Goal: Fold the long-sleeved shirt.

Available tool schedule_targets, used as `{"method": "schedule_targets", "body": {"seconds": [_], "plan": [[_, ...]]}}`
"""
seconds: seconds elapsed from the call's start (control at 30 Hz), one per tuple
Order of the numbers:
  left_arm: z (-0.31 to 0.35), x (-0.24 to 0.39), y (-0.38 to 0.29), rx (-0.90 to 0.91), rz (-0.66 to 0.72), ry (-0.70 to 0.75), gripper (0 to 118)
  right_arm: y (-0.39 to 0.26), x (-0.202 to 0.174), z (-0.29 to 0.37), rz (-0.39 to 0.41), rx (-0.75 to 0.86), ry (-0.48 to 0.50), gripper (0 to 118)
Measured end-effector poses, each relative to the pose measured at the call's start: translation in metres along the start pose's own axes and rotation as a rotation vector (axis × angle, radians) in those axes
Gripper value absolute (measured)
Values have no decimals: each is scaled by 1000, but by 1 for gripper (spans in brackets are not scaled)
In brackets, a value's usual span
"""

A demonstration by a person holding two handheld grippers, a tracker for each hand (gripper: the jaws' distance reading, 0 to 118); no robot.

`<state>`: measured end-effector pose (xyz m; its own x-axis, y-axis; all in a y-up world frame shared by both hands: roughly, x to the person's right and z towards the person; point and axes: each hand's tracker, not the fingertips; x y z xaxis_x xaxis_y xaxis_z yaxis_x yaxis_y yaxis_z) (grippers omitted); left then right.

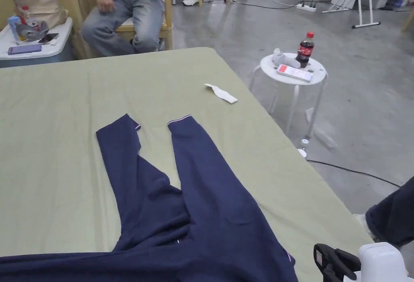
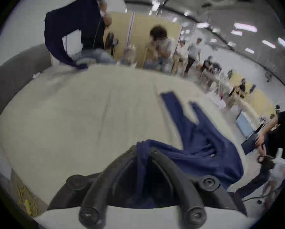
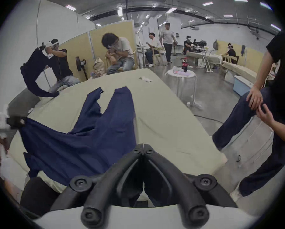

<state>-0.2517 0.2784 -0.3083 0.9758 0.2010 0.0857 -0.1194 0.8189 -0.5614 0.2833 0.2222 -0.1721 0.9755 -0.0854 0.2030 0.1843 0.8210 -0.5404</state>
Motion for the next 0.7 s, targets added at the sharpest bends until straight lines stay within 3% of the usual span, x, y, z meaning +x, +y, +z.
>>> {"method": "schedule_targets", "body": {"seconds": [0.07,0.1,0.13,0.17,0.37,0.63,0.7], "plan": [[32,11,2,35,-62,-2,5,-4,8,0,0,0,11,4],[43,14,1,29,-68,5,5,-7,11,-3,-14,-3,43,17],[46,15,-1,15,-65,7,5,-8,13,-8,-31,-19,90,42],[45,18,-4,6,-74,12,5,-11,14,-16,-44,-41,125,54],[38,19,-27,-70,-51,41,5,-11,-1,-75,35,-114,149,55],[17,13,-37,-131,-45,65,5,28,-8,-159,11,-158,198,53],[13,15,-36,-137,-53,78,5,30,-11,-172,24,-165,207,34]]}}
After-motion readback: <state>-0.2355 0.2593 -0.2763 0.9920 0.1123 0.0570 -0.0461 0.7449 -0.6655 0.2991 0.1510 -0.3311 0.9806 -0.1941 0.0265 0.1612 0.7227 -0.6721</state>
